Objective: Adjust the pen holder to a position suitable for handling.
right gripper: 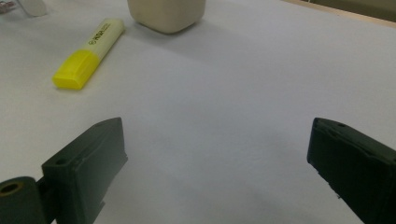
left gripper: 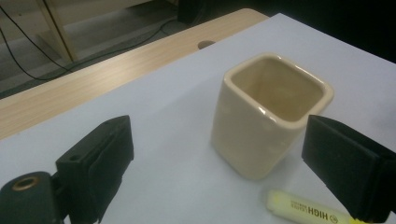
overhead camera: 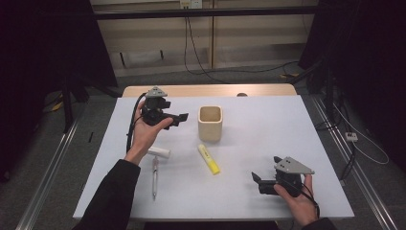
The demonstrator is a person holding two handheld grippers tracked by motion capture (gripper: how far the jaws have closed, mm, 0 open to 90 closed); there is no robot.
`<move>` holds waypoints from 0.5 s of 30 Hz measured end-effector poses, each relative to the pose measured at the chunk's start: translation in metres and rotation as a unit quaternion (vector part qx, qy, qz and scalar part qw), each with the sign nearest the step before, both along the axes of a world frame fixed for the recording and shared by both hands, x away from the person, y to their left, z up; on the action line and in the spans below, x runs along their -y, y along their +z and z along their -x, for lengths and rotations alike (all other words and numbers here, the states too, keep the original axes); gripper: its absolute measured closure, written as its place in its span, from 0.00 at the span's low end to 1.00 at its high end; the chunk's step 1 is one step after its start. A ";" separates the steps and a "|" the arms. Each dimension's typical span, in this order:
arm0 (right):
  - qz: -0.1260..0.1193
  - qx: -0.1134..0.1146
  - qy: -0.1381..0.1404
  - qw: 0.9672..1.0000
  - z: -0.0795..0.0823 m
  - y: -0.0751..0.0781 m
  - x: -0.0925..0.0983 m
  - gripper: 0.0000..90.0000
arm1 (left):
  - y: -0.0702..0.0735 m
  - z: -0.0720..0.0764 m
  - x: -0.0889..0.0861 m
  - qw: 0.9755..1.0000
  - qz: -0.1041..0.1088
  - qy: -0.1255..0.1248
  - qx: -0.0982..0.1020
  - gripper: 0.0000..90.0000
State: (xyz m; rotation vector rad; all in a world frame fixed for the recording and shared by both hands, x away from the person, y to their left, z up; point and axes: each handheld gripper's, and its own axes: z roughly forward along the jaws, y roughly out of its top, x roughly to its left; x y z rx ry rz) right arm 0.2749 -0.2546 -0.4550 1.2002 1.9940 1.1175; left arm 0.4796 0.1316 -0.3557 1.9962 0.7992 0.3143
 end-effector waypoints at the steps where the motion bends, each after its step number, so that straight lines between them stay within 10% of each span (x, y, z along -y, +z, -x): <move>1: 0.000 0.000 0.000 1.000 0.000 0.000 0.000 0.05 | -0.001 0.002 -0.003 1.000 -0.003 0.000 -0.001 0.09; 15: -0.001 -0.002 -0.002 1.000 -0.001 0.000 -0.001 0.05 | -0.006 0.028 -0.031 1.000 0.003 0.009 0.003 0.09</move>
